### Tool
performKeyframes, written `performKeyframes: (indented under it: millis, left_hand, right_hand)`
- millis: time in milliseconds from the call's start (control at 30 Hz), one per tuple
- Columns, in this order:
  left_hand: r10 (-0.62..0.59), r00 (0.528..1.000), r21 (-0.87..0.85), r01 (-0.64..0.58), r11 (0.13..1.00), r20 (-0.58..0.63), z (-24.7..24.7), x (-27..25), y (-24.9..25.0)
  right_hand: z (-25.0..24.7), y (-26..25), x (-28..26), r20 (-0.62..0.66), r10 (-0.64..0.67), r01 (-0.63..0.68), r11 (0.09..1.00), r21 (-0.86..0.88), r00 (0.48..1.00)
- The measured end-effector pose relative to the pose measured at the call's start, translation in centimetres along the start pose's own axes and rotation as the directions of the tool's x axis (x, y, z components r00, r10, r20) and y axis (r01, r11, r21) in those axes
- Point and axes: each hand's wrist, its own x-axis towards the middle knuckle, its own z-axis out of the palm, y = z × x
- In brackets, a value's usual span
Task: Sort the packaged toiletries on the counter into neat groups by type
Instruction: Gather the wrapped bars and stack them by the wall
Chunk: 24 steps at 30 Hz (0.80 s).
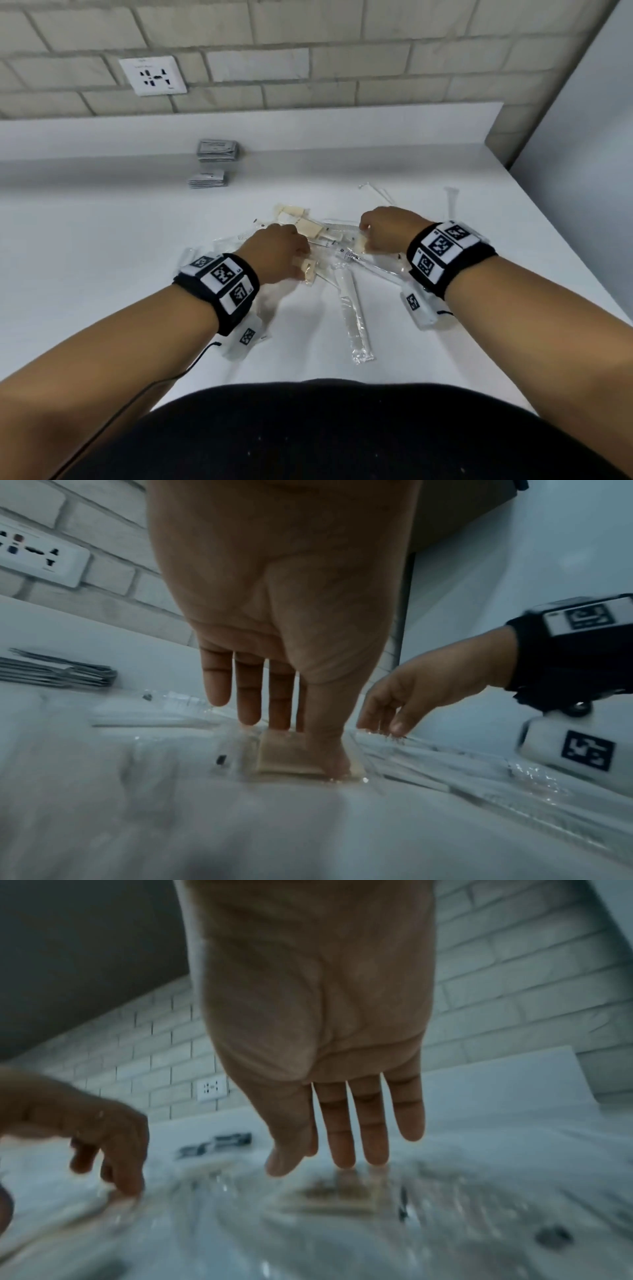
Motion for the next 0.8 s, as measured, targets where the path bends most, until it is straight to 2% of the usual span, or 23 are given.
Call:
performKeyframes:
  millis: [100, 200, 267, 333, 400, 467, 500, 567, 633, 733, 800]
  left_hand:
    - [0.018, 1.0, 0.037, -0.018, 0.999, -0.011, 0.0, 0.5, -0.1]
    - [-0.006, 1.0, 0.035, 0.005, 0.999, 0.014, 0.0, 0.4, -0.4]
    - [-0.046, 0.999, -0.042, 0.047, 0.998, 0.022, -0.5, 0.2, -0.8]
    - [-0.104, 0.995, -0.159, 0.104, 0.982, 0.009, -1.4, -0.3, -1.7]
    - [-0.218, 0.976, -0.371, 0.203, 0.906, 0.0, -2.3, -0.9, -3.1]
    - [-0.333, 0.943, -0.612, 0.272, 0.743, 0.015, -2.9, -1.6, -4.3]
    - [-0.383, 0.924, -0.658, 0.292, 0.694, 0.007, -3.1, -1.9, -4.8]
    - [-0.442, 0.896, -0.596, 0.339, 0.728, -0.031, -3.0, -2.1, -5.6]
    - [-0.441, 0.897, -0.466, 0.374, 0.802, -0.039, -2.6, -2.1, -5.8]
    - [-0.434, 0.9, -0.197, 0.43, 0.881, 0.022, -1.4, -2.0, -5.3]
    - [-0.466, 0.881, -0.047, 0.47, 0.881, 0.08, -0.4, -2.1, -4.8]
  right_hand:
    - [1.0, 0.2, 1.3, -0.004, -0.001, 0.001, 1.0, -0.01, 1.0]
    - [0.7, 0.6, 1.9, 0.089, 0.042, -0.042, 0.999, -0.002, 0.995]
    - [0.0, 0.9, 2.3, 0.165, 0.039, -0.033, 0.999, -0.041, 0.985]
    - [-0.9, 1.0, 2.6, 0.163, 0.01, -0.011, 1.0, 0.005, 0.987]
    - [-1.8, 0.9, 3.4, 0.124, 0.005, -0.027, 0.983, 0.181, 0.992]
    - [-2.2, -0.1, 4.4, 0.09, 0.007, -0.04, 0.929, 0.368, 0.996]
    - [-2.2, -0.9, 5.0, 0.05, -0.008, -0.013, 0.918, 0.396, 0.999]
    - [-1.9, -2.9, 6.1, -0.055, -0.062, 0.077, 0.934, 0.35, 0.997]
    - [-1.3, -5.1, 6.7, -0.098, -0.093, 0.118, 0.948, 0.295, 0.991]
    - [-0.3, -7.3, 7.2, -0.057, -0.1, 0.11, 0.972, 0.21, 0.993]
    - [0.1, -7.8, 7.5, -0.032, -0.106, 0.11, 0.978, 0.176, 0.994]
